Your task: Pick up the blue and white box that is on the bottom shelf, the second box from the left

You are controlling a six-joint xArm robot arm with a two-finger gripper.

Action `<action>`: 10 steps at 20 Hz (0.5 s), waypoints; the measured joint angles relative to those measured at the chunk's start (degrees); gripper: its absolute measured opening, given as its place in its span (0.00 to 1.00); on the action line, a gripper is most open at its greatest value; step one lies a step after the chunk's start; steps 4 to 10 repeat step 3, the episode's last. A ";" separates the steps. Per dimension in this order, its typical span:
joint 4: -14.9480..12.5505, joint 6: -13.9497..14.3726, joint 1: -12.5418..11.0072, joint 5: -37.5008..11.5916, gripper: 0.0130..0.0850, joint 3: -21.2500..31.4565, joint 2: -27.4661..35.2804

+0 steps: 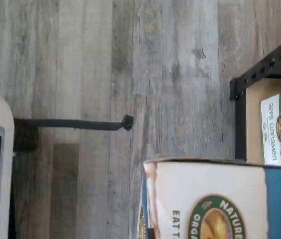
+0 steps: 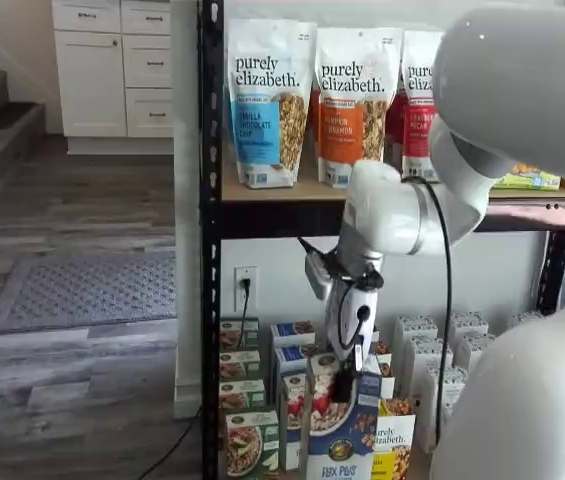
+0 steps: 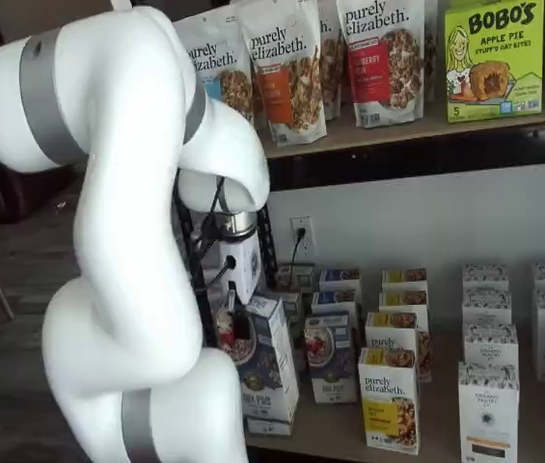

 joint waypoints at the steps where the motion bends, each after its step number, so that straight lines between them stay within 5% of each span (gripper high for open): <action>1: 0.15 0.13 0.11 0.94 0.44 -0.10 -0.83; 10: 0.24 0.48 0.30 2.57 0.44 -0.26 -2.28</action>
